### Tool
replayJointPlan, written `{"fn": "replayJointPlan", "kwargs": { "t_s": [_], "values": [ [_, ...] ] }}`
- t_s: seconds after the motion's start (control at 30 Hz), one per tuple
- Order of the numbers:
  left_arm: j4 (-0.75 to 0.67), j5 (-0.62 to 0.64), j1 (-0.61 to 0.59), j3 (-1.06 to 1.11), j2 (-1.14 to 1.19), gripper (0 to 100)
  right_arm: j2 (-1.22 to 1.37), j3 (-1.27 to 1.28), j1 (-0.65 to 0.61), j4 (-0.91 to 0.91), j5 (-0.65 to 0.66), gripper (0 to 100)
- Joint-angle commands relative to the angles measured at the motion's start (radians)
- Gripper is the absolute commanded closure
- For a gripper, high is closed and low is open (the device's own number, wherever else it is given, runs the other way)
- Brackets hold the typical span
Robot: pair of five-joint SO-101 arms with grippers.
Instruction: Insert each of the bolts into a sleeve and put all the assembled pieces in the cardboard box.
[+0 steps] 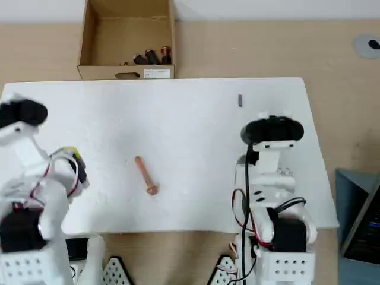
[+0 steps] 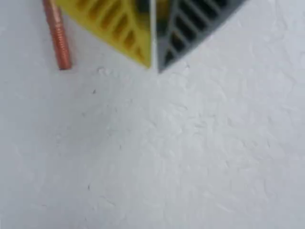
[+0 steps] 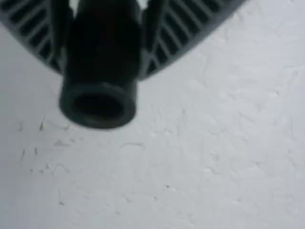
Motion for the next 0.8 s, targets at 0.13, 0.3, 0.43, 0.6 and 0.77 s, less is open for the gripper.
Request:
{"fn": "replayJointPlan", "kwargs": {
  "t_s": [0.13, 0.3, 0.43, 0.6, 0.77],
  "values": [
    [0.110, -0.006, -0.003, -0.252, 0.295, 99, -0.062, 0.036, 0.016, -0.028, 0.020, 98.9],
    [0.219, -0.097, -0.002, -0.327, 0.493, 99, -0.062, 0.039, 0.016, -0.028, 0.015, 98.9],
    [0.279, -0.262, -0.002, -0.347, 0.627, 99, -0.062, 0.047, 0.016, -0.028, 0.014, 98.9],
    [0.281, -0.512, 0.037, -0.347, 0.697, 99, -0.062, 0.077, 0.016, -0.028, 0.014, 98.9],
    [0.281, -0.669, 0.170, -0.345, 0.705, 99, -0.062, 0.122, 0.016, -0.048, 0.012, 98.9]
  ]
}}
